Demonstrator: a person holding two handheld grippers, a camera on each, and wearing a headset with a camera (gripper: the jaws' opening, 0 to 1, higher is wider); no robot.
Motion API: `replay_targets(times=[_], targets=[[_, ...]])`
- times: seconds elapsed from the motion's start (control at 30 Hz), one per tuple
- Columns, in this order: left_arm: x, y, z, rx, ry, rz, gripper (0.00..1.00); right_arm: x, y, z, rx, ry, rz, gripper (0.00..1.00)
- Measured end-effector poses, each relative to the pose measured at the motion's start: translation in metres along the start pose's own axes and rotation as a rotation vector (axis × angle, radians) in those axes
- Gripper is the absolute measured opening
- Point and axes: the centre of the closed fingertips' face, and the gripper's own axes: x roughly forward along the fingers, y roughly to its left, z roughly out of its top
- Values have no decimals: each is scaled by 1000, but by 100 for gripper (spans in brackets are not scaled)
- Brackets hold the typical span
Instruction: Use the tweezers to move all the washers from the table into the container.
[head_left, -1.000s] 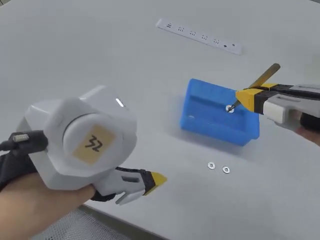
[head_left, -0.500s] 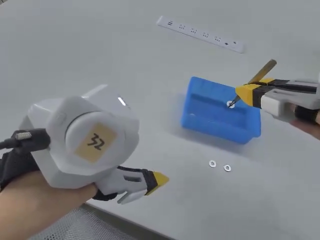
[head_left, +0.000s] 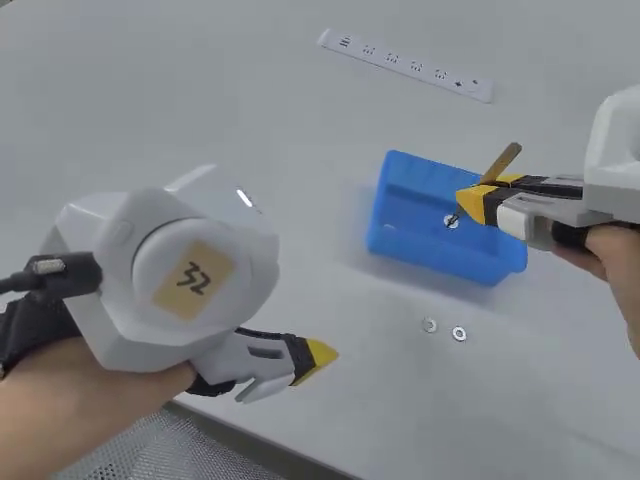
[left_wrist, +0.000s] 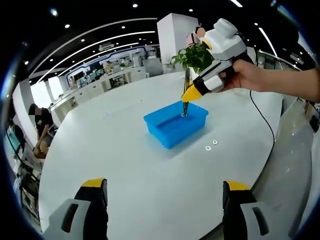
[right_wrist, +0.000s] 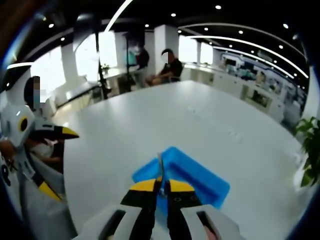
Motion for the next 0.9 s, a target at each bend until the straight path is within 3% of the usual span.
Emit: replay_targets(times=[0.9], targets=[[1, 0, -3, 8, 12, -4, 98, 43, -9, -35, 66, 53, 6, 4]])
